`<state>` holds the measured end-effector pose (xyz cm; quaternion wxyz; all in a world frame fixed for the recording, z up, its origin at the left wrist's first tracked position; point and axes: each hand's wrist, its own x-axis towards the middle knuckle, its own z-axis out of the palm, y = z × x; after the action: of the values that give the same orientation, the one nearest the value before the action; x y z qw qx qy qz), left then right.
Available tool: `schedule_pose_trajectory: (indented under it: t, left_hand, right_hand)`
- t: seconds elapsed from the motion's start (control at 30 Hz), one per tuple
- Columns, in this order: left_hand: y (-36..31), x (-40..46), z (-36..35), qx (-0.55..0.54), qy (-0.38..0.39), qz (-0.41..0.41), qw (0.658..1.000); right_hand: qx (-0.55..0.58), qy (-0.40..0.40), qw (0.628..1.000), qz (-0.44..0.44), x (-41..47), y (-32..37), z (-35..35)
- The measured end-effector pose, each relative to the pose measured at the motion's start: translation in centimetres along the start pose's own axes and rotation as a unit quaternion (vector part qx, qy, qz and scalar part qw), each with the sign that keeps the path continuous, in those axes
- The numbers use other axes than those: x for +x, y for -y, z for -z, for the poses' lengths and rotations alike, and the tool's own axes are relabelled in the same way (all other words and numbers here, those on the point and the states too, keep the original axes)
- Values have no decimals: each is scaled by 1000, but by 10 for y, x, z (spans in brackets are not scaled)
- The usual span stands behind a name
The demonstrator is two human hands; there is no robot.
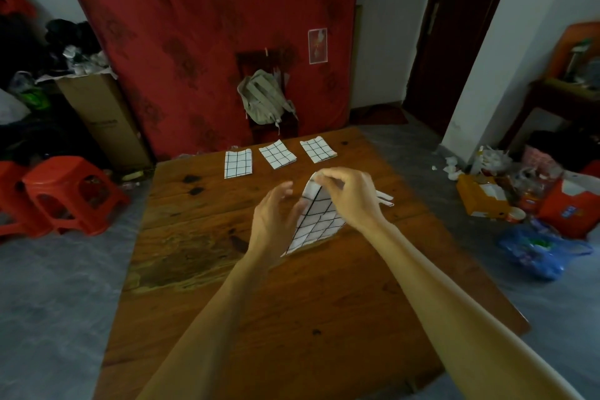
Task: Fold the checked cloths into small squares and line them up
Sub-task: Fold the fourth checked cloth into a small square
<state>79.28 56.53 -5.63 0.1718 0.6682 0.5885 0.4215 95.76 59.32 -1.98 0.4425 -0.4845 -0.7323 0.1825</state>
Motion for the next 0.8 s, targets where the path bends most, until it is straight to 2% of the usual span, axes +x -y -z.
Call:
schedule_pose_trajectory:
  t: [0.1,0.2,0.27,0.37,0.5,0.67,0.8]
  left_hand:
    - [-18,11,2,-21,10,-24,999]
    - [-8,10,-3,-3,18,2,1000]
    - [5,4,-7,17,-5,21,1000]
    - [19,-7,-6,12,-28,6,1000]
    - [38,-17,-1,11,-30,11,999]
    - [49,-22,-1,21,-10,54,998]
    - [31,-19,5,-21,1,14,1000]
  right_hand:
    - [19,32,999,17,-3,5,-8]
    - [29,13,999,34,2,9,-8]
    - [22,10,999,48,5,12,-8]
    - [31,-22,998,40,9,14,-4]
    - [26,-68,996,48,18,15,6]
    - [7,-75,994,85,19,13,2]
    - [-14,-82,991,109,15,8,-1]
